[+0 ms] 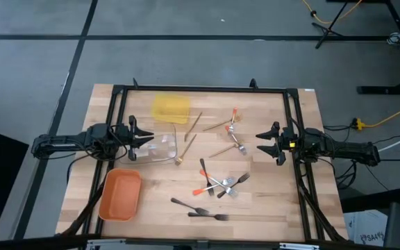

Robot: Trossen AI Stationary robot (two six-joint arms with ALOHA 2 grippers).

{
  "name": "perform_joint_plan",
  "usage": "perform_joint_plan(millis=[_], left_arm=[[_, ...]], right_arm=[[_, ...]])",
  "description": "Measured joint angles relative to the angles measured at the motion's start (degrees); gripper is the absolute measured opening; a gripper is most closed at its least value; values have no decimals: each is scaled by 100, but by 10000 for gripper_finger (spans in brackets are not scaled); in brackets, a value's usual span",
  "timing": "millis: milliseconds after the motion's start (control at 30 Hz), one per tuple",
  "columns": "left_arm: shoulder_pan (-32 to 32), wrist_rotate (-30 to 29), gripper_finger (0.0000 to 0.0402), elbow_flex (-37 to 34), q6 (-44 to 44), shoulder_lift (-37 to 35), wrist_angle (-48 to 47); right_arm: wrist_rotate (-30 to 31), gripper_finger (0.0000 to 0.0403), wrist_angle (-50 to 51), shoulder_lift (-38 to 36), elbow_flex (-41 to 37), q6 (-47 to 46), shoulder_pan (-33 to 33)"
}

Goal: Sort silverware by color (type)
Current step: Put the gold fork into the yellow bin

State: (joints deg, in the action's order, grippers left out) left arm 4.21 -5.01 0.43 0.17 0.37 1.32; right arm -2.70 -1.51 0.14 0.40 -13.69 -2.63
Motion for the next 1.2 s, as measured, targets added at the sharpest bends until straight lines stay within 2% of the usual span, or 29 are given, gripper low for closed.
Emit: perform_joint_plan(millis=[233,600,933,1200], left_arm=[[2,0,63,0,1,0,0],[0,-1,63,0,1,1,0],[0,1,63,0,-3,1,0],[2,-1,63,0,23,1,0]], right_arm=[[-2,255,-1,0,0,-56,0],[-2,253,-32,0,-2,-838,0],[18,253,-662,0,0,-1057,0],[297,253,-1258,2,2,-1051,0]])
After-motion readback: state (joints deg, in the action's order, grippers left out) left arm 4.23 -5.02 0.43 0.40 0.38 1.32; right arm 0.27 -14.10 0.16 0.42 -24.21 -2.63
